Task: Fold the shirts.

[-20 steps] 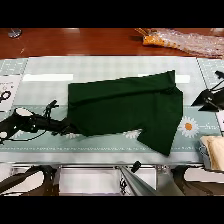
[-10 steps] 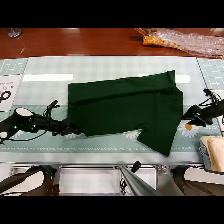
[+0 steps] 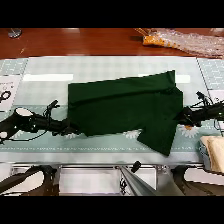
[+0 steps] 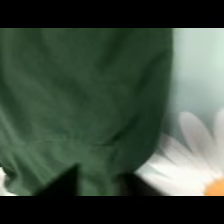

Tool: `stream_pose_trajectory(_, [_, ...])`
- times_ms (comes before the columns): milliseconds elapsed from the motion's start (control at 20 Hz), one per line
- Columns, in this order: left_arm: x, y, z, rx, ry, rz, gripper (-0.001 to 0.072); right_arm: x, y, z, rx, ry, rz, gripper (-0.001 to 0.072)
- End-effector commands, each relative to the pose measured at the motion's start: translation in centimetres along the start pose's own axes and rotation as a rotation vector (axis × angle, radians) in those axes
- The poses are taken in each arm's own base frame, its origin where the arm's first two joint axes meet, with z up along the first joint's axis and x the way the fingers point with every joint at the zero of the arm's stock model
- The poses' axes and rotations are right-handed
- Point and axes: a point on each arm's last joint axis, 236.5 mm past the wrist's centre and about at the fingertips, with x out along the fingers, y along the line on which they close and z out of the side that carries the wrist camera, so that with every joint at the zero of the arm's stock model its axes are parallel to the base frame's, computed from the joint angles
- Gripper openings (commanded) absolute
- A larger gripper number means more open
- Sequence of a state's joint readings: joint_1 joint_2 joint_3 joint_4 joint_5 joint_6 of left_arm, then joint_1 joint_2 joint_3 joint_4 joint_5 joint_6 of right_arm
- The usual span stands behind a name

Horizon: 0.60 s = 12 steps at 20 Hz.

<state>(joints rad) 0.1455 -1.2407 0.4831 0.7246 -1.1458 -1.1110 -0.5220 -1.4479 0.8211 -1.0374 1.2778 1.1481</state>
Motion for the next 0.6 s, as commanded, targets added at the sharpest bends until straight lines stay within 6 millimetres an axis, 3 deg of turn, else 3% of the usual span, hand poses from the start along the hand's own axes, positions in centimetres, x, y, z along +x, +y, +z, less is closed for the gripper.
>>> stream_pose_trajectory(0, [0.0, 0.0, 0.1, 0.001, -0.004, 0.001, 0.0023, 1.4, 1.1, -0.5, -0.057, 0.024, -0.017, 0.0150])
stream_pose_trajectory(50, [-0.1, 0.0, 0.3, 0.004, -0.008, 0.003, 0.0023, 1.1, 1.5, -0.2, -0.067, 0.011, -0.018, 0.0044])
stream_pose_trajectory(250, [-2.4, -2.6, 3.3, 0.092, -0.064, -0.012, 0.0023, -3.8, 5.0, 4.2, -0.168, -0.195, 0.001, 0.0040])
stream_pose_trajectory(450, [-8.2, -7.5, 9.8, 0.259, -0.248, -0.005, 0.0023, -10.7, 11.4, 12.1, -0.151, -0.561, 0.174, 0.0040])
stream_pose_trajectory(550, [-11.9, -9.8, 13.2, 0.326, -0.377, 0.010, 0.0022, -14.1, 13.1, 15.2, -0.128, -0.719, 0.220, 0.0040])
